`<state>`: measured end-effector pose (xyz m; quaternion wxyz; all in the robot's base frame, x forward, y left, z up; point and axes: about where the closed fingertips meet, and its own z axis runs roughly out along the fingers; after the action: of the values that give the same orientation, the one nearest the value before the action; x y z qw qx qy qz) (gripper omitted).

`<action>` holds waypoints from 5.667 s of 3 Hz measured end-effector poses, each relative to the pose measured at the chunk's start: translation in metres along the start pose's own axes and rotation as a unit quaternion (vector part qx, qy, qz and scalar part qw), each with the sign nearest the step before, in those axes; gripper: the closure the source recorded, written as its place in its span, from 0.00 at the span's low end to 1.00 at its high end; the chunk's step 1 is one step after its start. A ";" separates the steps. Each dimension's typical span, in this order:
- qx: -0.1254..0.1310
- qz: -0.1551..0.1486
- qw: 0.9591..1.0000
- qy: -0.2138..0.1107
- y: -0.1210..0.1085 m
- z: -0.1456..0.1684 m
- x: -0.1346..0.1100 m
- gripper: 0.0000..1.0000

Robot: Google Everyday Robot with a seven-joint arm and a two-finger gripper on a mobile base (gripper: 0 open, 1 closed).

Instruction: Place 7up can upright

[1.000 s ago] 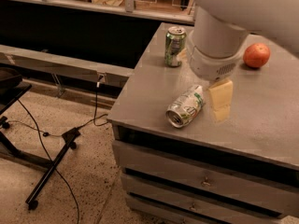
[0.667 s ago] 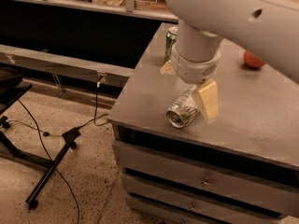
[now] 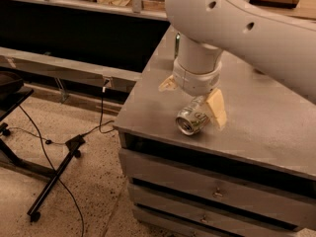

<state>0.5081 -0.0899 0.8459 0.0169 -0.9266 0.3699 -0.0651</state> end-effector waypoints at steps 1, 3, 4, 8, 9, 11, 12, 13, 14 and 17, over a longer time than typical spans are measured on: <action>-0.007 0.015 1.000 -0.010 -0.001 0.004 -0.001 0.00; -0.027 0.080 0.996 -0.028 0.008 0.017 -0.015 0.00; -0.025 0.079 0.996 -0.028 0.008 0.017 -0.014 0.19; -0.006 0.095 0.995 -0.025 0.006 -0.011 -0.005 1.00; 0.003 0.112 0.993 -0.023 0.000 -0.057 0.010 1.00; 0.066 0.171 0.979 -0.092 -0.047 -0.081 0.064 1.00; 0.140 0.197 0.954 -0.174 -0.028 -0.085 0.077 1.00; 0.175 0.230 0.932 -0.218 0.002 -0.093 0.081 1.00; 0.186 0.226 0.923 -0.251 0.006 -0.091 0.087 1.00; 0.238 0.235 0.762 -0.554 -0.009 -0.089 0.064 1.00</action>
Offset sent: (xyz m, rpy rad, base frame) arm -0.0103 0.0067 -0.0210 0.0240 0.1548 -0.1780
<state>0.5483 -0.1265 0.9419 0.4534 -0.6516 0.4750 0.3798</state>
